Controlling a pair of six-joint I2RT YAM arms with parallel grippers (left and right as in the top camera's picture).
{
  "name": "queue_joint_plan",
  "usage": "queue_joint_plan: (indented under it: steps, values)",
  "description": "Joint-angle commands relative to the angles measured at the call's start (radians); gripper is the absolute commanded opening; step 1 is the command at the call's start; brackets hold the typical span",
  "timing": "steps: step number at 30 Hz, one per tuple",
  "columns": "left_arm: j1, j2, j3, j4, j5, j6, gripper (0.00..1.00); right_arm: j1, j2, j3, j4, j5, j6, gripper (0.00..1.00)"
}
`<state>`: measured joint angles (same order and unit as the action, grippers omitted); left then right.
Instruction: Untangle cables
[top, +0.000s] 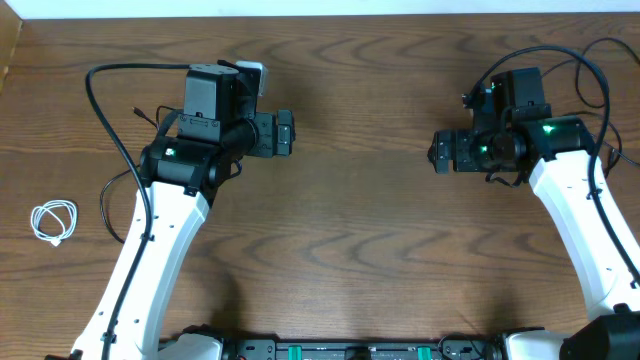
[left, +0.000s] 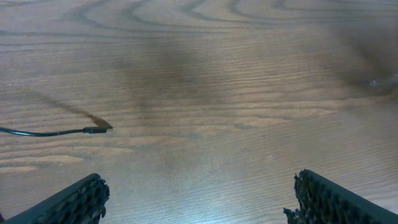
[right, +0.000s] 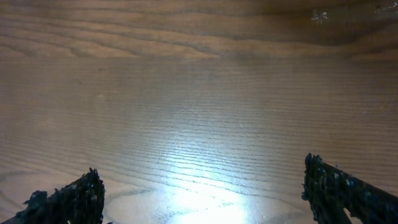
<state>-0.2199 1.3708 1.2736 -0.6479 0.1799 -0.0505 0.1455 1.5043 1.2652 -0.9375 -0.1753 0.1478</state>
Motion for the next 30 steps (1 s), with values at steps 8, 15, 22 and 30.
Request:
queue_joint_plan:
  steps: [8, 15, 22, 30]
  values:
    - [0.0, -0.06, -0.016, -0.003, -0.012, 0.022, 0.96, 0.006, -0.004, 0.01, 0.003, 0.005, -0.007, 0.99]
    - [0.001, -0.302, -0.204, 0.097, -0.009, 0.021, 0.96, 0.006, -0.004, 0.01, 0.003, 0.005, -0.007, 0.99]
    - [0.001, -0.546, -0.572, 0.477, 0.035, 0.021, 0.96, 0.006, -0.004, 0.01, 0.003, 0.005, -0.007, 0.99]
    - [0.058, -0.766, -0.885, 0.788, 0.098, 0.021, 0.96, 0.006, -0.004, 0.01, 0.003, 0.005, -0.007, 0.99]
